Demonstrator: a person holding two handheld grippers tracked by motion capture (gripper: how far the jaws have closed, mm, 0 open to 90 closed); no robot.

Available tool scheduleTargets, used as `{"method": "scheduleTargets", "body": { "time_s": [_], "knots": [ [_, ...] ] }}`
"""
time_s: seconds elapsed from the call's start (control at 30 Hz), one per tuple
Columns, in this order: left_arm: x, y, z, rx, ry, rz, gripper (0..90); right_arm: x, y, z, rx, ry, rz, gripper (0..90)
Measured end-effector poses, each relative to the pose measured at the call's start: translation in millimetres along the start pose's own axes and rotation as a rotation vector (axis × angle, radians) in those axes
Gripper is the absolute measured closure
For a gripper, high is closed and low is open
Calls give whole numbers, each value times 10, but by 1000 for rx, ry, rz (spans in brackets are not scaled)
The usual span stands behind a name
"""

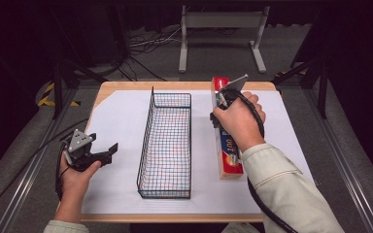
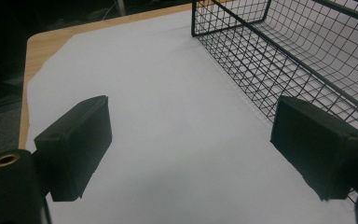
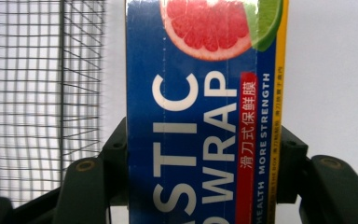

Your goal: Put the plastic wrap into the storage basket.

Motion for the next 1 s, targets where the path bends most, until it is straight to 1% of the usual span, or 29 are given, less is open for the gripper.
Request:
{"method": "scheduleTargets", "body": {
  "time_s": [0.07,0.1,0.17,0.2,0.23,0.27,0.3,0.43,0.5,0.6,0.67,0.83,0.93,0.97,1.0],
  "knots": [
    [1,7,-1,-2,-2,0,129,-1,-7,72,-8,2,0,408],
    [1,7,-1,-2,-2,0,129,-1,-7,72,-8,2,0,408],
    [4,11,6,-2,-4,-1,130,3,-2,176,-19,9,-12,408],
    [4,11,6,-2,-4,-1,130,3,-2,176,-19,9,-12,408],
    [6,19,10,-4,-9,-1,130,6,-1,233,-4,7,-13,408],
    [6,19,10,-4,-9,-1,130,6,-1,233,-4,7,-13,408],
    [7,27,8,-6,-14,-2,130,5,-3,259,1,8,-11,408],
    [11,48,6,-7,-7,3,130,0,-16,358,25,7,-8,408],
    [11,53,0,-8,-8,4,130,1,-26,391,30,12,-7,408],
    [12,60,-5,0,7,7,130,-1,-40,443,34,15,-4,408],
    [13,68,-9,0,9,8,130,-2,-50,474,38,14,-4,408],
    [15,77,-7,-1,5,8,130,-3,-80,599,51,4,-10,407],
    [13,72,-1,-2,2,6,130,-4,-88,676,67,11,-5,406],
    [12,69,1,-2,1,5,130,-4,-88,676,67,11,-5,406],
    [10,66,0,-4,0,6,130,-4,-95,727,69,14,0,406]
  ]
}}
Point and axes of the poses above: each handheld gripper's, and its own axes: y roughly forward along the jaws, x roughly out of its top, z roughly to its left, the point moved 2 cm from there along y, roughly forward along the jaws, and after that the axes turned 6 degrees about z, right-handed, at the moved point
